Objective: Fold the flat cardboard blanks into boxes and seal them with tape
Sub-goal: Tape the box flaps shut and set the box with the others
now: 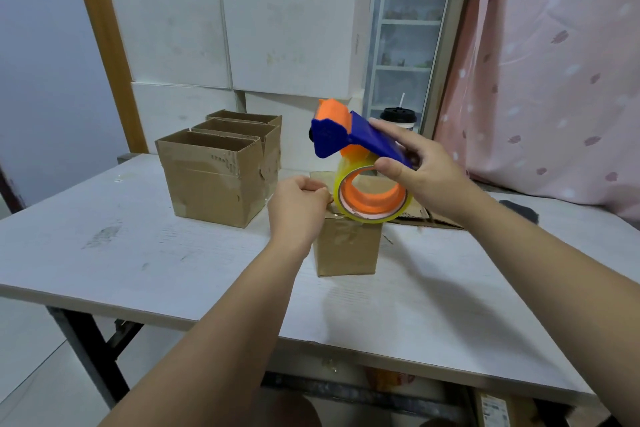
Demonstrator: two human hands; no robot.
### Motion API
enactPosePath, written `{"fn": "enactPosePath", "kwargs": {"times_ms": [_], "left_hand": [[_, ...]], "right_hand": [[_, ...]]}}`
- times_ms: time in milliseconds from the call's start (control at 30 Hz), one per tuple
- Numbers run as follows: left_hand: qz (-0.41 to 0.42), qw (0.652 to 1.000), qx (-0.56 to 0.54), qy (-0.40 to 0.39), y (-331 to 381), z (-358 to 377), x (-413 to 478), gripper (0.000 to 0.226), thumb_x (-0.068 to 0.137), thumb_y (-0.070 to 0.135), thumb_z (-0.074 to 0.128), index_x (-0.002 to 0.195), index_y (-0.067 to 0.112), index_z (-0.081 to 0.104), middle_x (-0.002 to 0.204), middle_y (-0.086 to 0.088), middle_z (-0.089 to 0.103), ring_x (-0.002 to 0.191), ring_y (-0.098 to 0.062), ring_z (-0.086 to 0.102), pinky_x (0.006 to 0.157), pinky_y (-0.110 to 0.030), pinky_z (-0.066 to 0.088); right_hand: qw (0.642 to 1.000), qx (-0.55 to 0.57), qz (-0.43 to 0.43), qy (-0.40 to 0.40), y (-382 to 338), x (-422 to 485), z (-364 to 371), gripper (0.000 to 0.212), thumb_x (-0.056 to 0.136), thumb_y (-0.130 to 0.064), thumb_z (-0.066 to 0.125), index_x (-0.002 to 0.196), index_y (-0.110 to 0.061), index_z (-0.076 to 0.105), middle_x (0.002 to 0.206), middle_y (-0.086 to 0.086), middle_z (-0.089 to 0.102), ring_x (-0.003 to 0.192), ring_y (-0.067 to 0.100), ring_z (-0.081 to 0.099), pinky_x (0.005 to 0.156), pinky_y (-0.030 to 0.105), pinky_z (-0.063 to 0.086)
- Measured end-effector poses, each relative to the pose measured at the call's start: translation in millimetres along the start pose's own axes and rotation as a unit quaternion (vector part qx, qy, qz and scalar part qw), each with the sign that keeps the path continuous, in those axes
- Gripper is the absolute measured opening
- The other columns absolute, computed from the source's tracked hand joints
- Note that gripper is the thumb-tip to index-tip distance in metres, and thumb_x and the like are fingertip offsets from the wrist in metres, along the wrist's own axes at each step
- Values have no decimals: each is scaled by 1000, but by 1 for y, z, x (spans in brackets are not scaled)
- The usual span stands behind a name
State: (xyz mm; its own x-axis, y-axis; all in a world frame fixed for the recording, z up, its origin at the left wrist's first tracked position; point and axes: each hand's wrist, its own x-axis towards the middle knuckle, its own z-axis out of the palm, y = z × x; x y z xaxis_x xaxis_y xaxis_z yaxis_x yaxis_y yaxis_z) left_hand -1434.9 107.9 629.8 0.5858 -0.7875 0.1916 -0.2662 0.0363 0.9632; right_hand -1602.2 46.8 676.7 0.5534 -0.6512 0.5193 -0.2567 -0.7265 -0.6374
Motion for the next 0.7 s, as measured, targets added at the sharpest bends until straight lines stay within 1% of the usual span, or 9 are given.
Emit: {"fn": "enactPosePath", "kwargs": {"times_ms": [100, 233, 300, 367, 433, 500, 567, 633, 700], "left_hand": [[36, 998, 55, 7, -3, 2, -5, 10, 89, 15, 57, 86, 22, 64, 77, 6, 65, 76, -8, 61, 56, -20, 44], [30, 999, 38, 4, -7, 4, -7, 9, 89, 15, 57, 88, 21, 64, 78, 6, 64, 77, -8, 61, 59, -20, 46], [13, 1000, 7, -3, -5, 4, -7, 12, 88, 12, 57, 87, 20, 66, 78, 6, 64, 78, -9, 61, 62, -23, 48], [-18, 999, -44, -7, -4, 3, -8, 18, 88, 8, 55, 81, 20, 65, 77, 4, 63, 79, -13, 61, 67, -28, 52], [-63, 993, -99, -3, 1, 1, -8, 21, 86, 4, 54, 75, 19, 64, 75, 0, 63, 79, -18, 62, 71, -33, 53], [-107, 982, -156, 3, 4, -2, -8, 21, 85, 1, 55, 72, 15, 64, 72, -2, 63, 76, -19, 61, 75, -35, 53], [-125, 974, -191, 6, 4, -4, -10, 18, 84, -1, 56, 75, 12, 65, 74, -3, 64, 77, -18, 61, 77, -35, 54], [-115, 973, -196, 25, 0, -3, -14, 18, 86, 2, 57, 77, 14, 66, 80, -2, 65, 83, -17, 63, 75, -33, 53], [-100, 974, -195, 57, -5, 1, -20, 19, 88, 6, 58, 78, 20, 66, 82, 5, 64, 85, -12, 62, 68, -26, 51]], "right_hand": [[1000, -7, 0, -28, -3, 4, -10, 46, 77, -56, 62, 119, -64, 46, 118, -40, 54, 111, -7, 55, 95, 22, 44], [999, -1, 7, -40, 1, 3, -15, 47, 75, -62, 62, 119, -62, 47, 118, -32, 57, 108, 5, 60, 94, 33, 50], [999, 3, 9, -47, 2, 3, -15, 46, 75, -61, 61, 119, -62, 47, 114, -38, 58, 103, 1, 60, 90, 27, 51], [999, -5, 9, -51, 1, 3, -12, 45, 78, -55, 61, 120, -63, 47, 111, -42, 57, 101, -4, 58, 84, 13, 47], [998, -19, 5, -54, 0, 4, -8, 46, 79, -49, 62, 119, -64, 46, 112, -41, 56, 103, -8, 56, 80, 4, 41], [997, -36, 1, -63, -2, 7, -5, 46, 82, -47, 63, 119, -65, 44, 116, -36, 55, 105, -8, 53, 83, 4, 40], [996, -56, -3, -72, -3, 11, -1, 46, 81, -51, 60, 120, -67, 42, 117, -29, 56, 103, -5, 53, 83, 7, 41], [995, -68, -8, -72, -3, 14, 1, 48, 80, -53, 59, 124, -63, 43, 113, -25, 57, 96, -8, 53, 77, 4, 38], [995, -66, -12, -70, -2, 14, 2, 48, 83, -50, 59, 127, -60, 43, 108, -26, 56, 91, -11, 52, 73, 0, 34]]}}
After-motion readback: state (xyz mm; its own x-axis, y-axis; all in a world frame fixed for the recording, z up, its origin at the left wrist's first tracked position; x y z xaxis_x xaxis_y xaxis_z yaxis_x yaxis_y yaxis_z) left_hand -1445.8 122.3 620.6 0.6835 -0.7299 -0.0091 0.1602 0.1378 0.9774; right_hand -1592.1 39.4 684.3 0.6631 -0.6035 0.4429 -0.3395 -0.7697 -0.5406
